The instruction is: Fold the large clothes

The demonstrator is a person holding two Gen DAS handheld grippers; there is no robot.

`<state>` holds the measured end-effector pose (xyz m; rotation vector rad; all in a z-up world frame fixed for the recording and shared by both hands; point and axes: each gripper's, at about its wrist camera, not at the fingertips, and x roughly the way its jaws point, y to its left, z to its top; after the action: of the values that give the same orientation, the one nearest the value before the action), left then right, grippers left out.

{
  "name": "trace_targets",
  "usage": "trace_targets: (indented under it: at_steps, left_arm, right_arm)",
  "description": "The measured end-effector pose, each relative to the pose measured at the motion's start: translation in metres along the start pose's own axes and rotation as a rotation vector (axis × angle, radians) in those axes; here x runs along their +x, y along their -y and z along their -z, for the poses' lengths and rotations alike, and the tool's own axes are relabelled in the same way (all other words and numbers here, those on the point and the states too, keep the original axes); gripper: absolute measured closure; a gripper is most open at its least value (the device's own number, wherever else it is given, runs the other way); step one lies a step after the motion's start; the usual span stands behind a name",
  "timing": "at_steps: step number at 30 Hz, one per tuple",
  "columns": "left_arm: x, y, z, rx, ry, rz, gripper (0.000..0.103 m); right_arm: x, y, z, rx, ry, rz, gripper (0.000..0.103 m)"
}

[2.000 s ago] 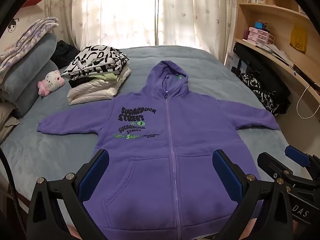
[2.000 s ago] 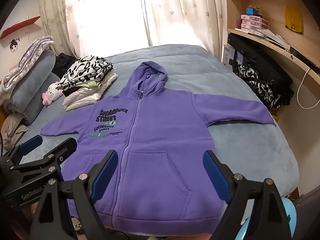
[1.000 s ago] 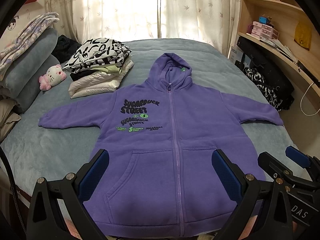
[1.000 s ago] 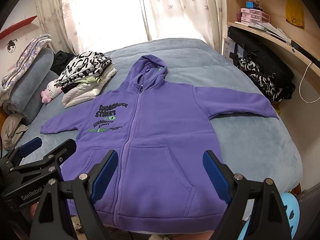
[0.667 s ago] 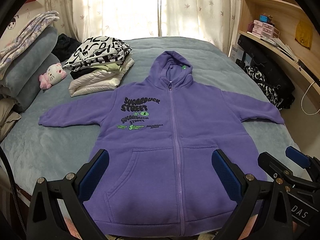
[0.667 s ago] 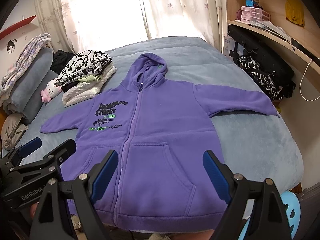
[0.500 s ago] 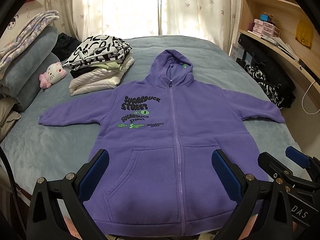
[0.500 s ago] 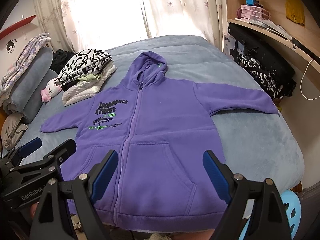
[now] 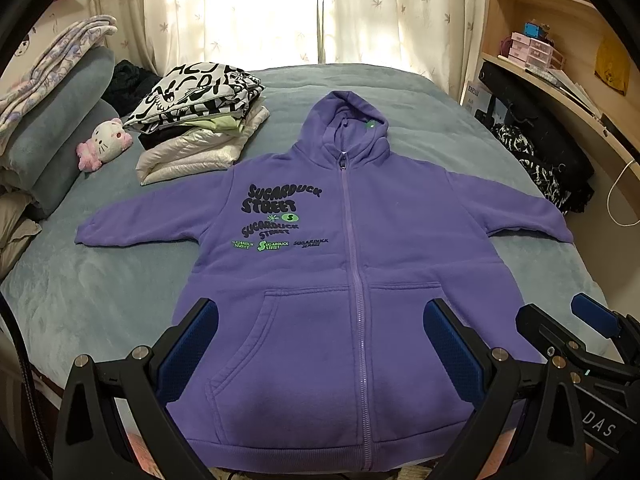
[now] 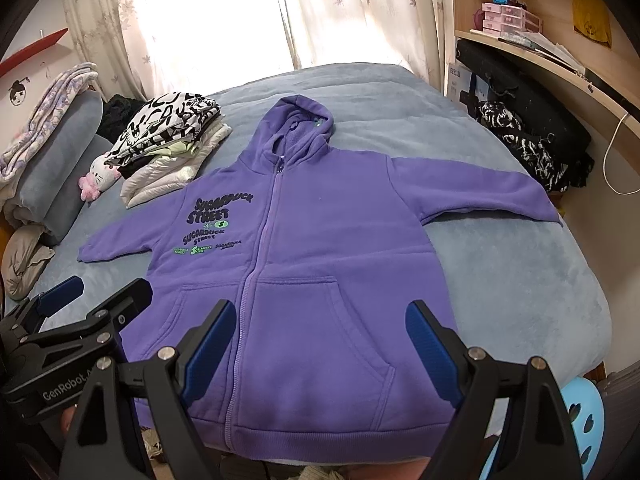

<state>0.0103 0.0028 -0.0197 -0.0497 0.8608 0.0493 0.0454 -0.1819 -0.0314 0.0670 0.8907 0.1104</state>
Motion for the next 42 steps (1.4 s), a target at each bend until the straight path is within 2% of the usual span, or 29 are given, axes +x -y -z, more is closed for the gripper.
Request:
trace_targets:
  at_steps: [23,33,38,42]
  left_arm:
    - [0.004,0.001,0.000,0.003,-0.003,-0.002,0.002]
    - [0.011,0.011,-0.014,0.016,-0.002,-0.001,0.002]
    - [0.020,0.019,-0.025,0.040,0.005,-0.015,0.002]
    - [0.030,0.026,-0.039,0.062,0.039,-0.042,0.002]
  right_arm:
    - [0.002,0.001,-0.001,0.001,0.004,-0.001,0.016]
    - [0.004,0.003,-0.005,-0.002,0.002,0.003,0.016]
    - [0.010,0.007,-0.016,-0.015,0.024,0.032,0.016]
    - [0.015,0.019,-0.033,-0.036,0.073,0.096,0.016]
